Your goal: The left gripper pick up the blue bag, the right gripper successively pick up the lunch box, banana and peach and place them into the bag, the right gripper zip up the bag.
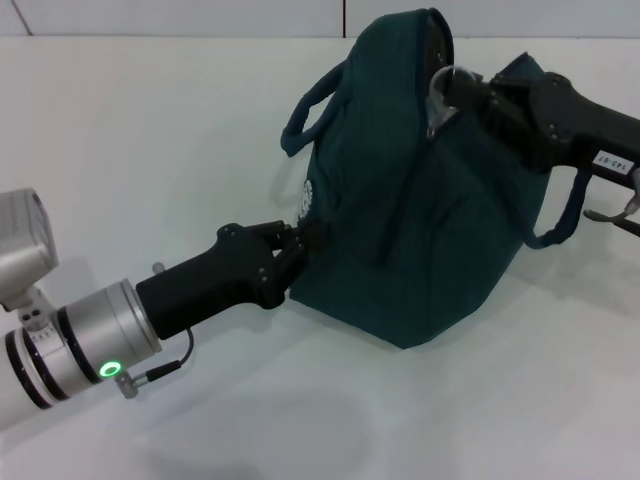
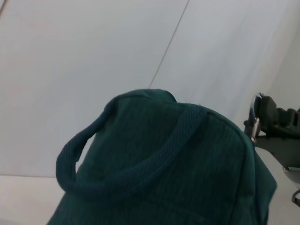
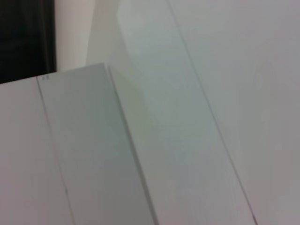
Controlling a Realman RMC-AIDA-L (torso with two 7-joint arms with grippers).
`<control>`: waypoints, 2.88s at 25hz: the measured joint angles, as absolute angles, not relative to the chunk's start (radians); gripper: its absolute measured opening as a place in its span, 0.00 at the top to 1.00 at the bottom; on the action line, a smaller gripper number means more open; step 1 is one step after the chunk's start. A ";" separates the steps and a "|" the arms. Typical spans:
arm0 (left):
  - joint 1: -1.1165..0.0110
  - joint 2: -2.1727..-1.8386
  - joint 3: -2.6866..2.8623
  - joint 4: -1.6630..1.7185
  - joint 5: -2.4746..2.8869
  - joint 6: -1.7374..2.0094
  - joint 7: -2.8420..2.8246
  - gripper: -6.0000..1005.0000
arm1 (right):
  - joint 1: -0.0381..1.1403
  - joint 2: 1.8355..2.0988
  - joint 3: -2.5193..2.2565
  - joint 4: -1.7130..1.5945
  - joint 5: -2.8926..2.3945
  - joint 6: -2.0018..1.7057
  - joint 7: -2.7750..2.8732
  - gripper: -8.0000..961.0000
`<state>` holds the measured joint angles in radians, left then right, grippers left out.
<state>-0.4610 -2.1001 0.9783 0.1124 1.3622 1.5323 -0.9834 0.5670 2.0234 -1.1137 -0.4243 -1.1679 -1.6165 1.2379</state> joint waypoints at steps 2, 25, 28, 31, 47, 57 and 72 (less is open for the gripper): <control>-0.461 -2.100 0.979 0.102 1.362 1.532 -0.975 0.94 | 0.566 2.023 -1.114 -0.418 -1.157 -1.613 1.238 0.98; -0.480 -2.103 0.979 0.099 1.360 1.608 -0.975 0.72 | 0.553 2.020 -1.153 -0.400 -1.119 -1.587 1.238 0.98; -0.488 -2.104 0.979 0.093 1.360 1.619 -0.974 0.59 | 0.553 2.021 -1.156 -0.400 -1.119 -1.587 1.238 0.98; -0.507 -2.106 0.980 0.067 1.358 1.600 -0.960 0.46 | 0.551 2.021 -1.163 -0.400 -1.119 -1.591 1.238 0.98; -0.584 -2.108 0.969 -0.042 1.282 1.537 -0.881 0.26 | 0.546 2.023 -1.178 -0.400 -1.118 -1.613 1.238 0.98; -0.579 -2.108 0.970 -0.044 1.224 1.523 -0.859 0.49 | 0.539 2.023 -1.178 -0.400 -1.117 -1.628 1.238 0.98; -0.585 -2.108 0.979 -0.045 1.252 1.522 -0.834 0.87 | 0.537 2.023 -1.165 -0.392 -1.068 -1.587 1.236 0.98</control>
<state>-0.5851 -2.1077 0.9792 -0.0452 1.2520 1.5223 -0.8338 0.5369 2.0226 -1.1647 -0.3924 -1.0685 -1.5869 1.2364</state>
